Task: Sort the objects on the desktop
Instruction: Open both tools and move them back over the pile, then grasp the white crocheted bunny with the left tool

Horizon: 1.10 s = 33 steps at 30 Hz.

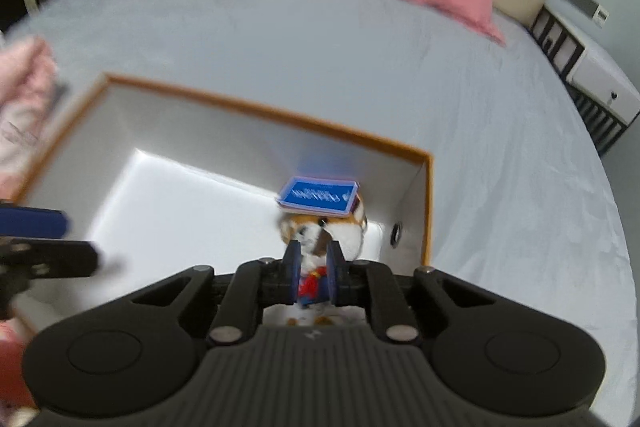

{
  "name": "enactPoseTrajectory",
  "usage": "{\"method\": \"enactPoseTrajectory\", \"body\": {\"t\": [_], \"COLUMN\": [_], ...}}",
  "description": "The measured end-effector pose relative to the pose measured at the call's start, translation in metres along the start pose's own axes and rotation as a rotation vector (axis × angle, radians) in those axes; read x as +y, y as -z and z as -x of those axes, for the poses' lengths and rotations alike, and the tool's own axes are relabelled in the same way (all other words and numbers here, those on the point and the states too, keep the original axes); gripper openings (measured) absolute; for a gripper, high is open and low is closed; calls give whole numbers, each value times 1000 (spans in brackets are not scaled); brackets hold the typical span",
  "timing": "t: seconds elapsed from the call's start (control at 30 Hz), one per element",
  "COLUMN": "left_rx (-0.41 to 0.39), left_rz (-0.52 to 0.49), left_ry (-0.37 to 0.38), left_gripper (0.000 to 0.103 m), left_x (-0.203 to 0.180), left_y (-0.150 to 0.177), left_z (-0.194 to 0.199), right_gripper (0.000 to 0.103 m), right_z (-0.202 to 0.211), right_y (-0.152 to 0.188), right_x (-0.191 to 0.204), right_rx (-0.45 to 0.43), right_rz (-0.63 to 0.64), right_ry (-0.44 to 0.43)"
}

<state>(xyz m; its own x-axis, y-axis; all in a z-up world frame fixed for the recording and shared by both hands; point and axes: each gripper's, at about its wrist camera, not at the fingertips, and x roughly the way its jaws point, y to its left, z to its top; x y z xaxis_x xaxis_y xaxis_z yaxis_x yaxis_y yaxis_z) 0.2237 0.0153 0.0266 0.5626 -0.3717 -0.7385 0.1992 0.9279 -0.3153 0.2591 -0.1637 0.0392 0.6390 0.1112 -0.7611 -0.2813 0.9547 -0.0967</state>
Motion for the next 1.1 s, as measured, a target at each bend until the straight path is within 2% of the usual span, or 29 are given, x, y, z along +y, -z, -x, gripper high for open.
{"method": "enactPoseTrajectory", "body": {"t": [0.17, 0.3, 0.4, 0.53, 0.63, 0.83, 0.93, 1.03, 1.1], "left_rx": [-61, -32, 32, 117, 173, 269, 322, 396, 427], "left_rz": [-54, -134, -232, -345, -435, -600, -703, -773, -816], "left_ry": [32, 22, 1, -55, -101, -142, -142, -149, -172], "left_gripper": [57, 57, 57, 58, 60, 60, 63, 63, 68], "left_x": [-16, -27, -35, -40, -44, -54, -65, -72, -75], "left_y": [15, 45, 72, 105, 126, 163, 181, 195, 203], "left_z": [39, 61, 69, 74, 76, 67, 58, 45, 36], "right_gripper": [18, 18, 18, 18, 19, 19, 19, 21, 27], "right_z": [72, 109, 116, 106, 94, 79, 69, 67, 67], "right_y": [37, 79, 115, 157, 182, 208, 219, 222, 222], "right_x": [6, 16, 29, 47, 60, 70, 72, 69, 68], "right_rx": [-202, -264, -247, -158, -107, -38, 4, 3, -1], "right_rz": [-9, -50, -82, -137, -137, -124, -129, -148, -159], "right_ry": [-71, -132, -166, -233, -227, -274, -231, -247, -254]}}
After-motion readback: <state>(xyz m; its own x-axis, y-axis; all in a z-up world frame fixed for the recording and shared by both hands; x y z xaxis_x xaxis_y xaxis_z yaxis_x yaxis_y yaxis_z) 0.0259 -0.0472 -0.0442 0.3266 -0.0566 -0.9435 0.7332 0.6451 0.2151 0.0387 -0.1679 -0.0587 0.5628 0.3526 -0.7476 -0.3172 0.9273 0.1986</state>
